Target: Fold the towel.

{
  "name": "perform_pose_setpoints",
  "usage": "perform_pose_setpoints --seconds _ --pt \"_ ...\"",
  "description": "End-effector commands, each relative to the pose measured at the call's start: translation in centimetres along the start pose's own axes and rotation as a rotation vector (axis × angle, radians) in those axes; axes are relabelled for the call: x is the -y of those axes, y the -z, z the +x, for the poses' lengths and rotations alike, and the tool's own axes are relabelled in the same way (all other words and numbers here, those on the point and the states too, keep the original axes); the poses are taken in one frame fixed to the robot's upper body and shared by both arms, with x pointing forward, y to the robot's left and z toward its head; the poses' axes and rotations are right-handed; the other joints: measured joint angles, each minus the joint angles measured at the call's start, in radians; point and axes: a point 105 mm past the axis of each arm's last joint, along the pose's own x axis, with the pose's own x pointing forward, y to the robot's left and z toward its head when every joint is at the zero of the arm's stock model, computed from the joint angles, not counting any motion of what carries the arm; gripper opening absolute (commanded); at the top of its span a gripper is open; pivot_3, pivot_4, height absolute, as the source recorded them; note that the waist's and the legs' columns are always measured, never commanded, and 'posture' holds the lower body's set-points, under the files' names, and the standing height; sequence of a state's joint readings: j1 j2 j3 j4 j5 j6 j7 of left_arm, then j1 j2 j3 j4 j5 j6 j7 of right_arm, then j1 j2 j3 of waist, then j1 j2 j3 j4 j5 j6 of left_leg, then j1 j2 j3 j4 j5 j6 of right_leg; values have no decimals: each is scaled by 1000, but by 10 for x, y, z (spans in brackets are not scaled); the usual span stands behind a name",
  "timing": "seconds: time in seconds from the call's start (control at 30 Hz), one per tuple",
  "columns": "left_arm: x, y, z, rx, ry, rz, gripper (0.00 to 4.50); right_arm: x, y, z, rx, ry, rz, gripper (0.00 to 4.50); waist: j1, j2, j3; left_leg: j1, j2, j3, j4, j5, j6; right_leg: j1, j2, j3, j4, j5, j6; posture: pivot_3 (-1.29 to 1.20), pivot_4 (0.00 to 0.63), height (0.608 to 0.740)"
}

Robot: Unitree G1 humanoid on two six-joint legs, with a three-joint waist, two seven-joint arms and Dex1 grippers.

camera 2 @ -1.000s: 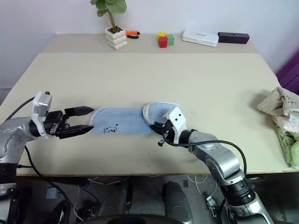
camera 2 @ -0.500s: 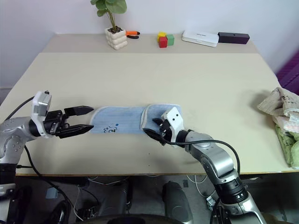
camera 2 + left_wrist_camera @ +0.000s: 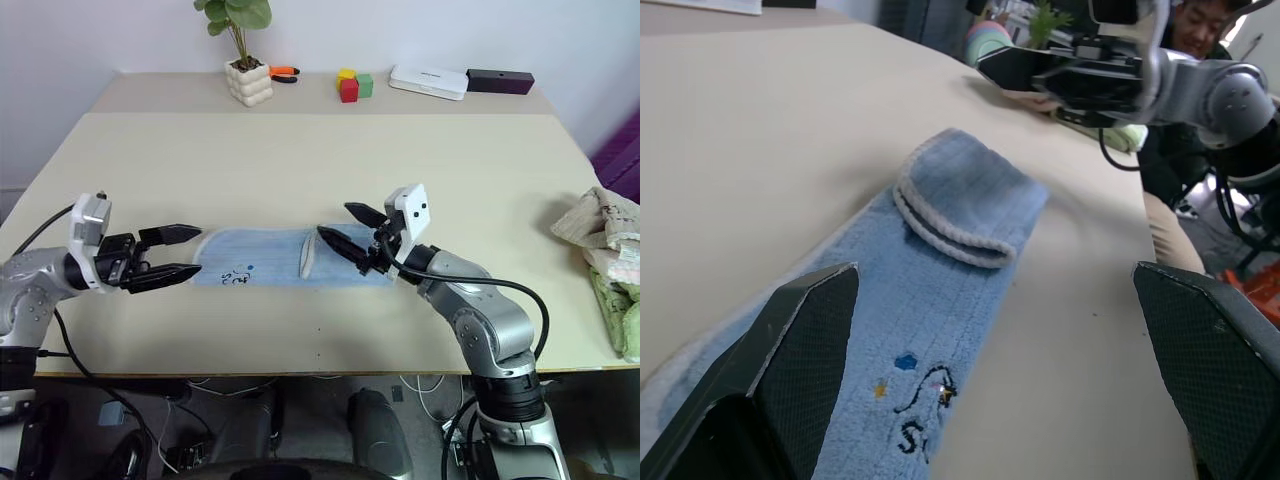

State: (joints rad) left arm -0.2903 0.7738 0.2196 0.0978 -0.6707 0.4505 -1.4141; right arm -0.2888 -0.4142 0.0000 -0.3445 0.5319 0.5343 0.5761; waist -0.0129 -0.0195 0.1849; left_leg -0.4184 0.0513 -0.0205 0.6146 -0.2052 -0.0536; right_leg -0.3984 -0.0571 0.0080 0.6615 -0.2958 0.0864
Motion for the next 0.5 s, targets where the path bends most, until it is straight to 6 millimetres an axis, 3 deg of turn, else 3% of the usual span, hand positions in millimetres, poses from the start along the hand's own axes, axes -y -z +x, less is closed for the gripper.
perform_pose_setpoints --seconds 0.03,0.13,0.33,0.5 --pt "0 -11 0 21 4 44 4500 5 0 7 9 28 -156 1288 -1 0 0 0 0 0 0 0 0 0 0 0 0 0 0 0 150 740" --pt "-1 -11 0 21 2 44 4500 15 18 12 -12 67 -175 36 -1 0 0 0 0 0 0 0 0 -1 0 0 1 0 0 0 150 740" --pt "0 -11 0 21 2 45 4500 20 46 18 -44 62 -197 36 -1 0 0 0 0 1 0 0 0 -1 0 1 1 0 0 0 150 740" --pt "1 -11 0 22 -1 42 4500 14 97 13 -176 38 -203 36 -1 0 0 1 0 1 0 0 0 -1 0 1 2 0 1 0 150 740"
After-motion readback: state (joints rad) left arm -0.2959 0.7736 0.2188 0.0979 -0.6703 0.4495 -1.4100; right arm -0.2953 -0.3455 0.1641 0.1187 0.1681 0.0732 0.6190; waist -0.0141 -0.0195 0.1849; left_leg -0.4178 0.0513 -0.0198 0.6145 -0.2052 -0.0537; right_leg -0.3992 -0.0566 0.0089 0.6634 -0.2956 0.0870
